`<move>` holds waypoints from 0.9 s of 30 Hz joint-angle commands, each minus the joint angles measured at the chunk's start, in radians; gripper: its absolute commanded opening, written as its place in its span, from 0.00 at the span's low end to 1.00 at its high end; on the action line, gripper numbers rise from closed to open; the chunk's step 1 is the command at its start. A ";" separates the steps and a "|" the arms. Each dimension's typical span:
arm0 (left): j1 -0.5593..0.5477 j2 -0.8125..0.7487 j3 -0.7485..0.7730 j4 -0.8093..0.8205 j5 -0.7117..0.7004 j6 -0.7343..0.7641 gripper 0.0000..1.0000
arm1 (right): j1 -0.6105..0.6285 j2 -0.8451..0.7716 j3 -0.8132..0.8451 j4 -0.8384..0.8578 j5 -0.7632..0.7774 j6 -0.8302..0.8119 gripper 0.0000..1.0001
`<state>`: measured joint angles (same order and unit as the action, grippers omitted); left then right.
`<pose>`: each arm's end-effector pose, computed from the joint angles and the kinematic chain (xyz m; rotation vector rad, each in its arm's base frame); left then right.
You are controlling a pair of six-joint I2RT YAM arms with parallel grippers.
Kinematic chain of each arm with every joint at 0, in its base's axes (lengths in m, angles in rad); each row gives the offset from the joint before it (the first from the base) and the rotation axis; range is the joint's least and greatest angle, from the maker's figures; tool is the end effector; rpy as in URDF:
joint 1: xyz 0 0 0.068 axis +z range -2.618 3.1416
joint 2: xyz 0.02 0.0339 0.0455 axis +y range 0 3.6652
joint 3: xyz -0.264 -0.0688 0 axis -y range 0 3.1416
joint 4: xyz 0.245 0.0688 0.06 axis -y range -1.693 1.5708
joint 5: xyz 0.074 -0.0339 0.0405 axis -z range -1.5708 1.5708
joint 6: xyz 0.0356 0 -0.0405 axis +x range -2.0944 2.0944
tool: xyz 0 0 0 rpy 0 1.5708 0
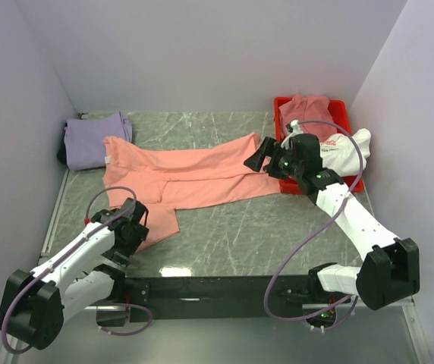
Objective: Fold and stack the t-shirts
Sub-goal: Flatten the tshirt out
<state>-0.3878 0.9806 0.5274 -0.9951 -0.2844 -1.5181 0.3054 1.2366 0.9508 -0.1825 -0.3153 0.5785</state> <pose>0.1267 -0.0410 0.1722 -1.5409 2.3834 0.0935 0.2653 0.0952 0.3027 0.0832 2.1266 0.8613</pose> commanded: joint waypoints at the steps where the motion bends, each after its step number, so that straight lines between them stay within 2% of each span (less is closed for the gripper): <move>1: -0.005 0.013 -0.027 0.047 -0.001 -0.050 0.88 | 0.006 -0.015 0.022 0.035 -0.019 -0.019 0.91; 7: -0.003 -0.033 -0.075 0.088 -0.036 -0.065 0.75 | 0.006 -0.046 0.005 0.058 -0.034 -0.026 0.92; 12: -0.003 -0.051 -0.083 0.096 -0.070 -0.062 0.58 | 0.006 -0.037 0.014 0.042 -0.010 -0.032 0.92; 21: -0.003 -0.037 -0.106 0.127 -0.114 -0.091 0.52 | 0.003 -0.028 0.026 0.002 0.031 -0.039 0.93; 25: -0.002 -0.022 -0.102 0.128 -0.131 -0.103 0.43 | 0.004 -0.028 0.028 0.003 0.030 -0.039 0.93; 27: 0.000 -0.007 -0.098 0.130 -0.139 -0.102 0.35 | 0.004 -0.026 0.028 0.002 0.036 -0.040 0.93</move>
<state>-0.3878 0.9466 0.4461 -0.9001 -0.3794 -1.5955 0.3054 1.2198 0.9478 -0.1883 -0.2981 0.5552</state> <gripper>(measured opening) 0.383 0.929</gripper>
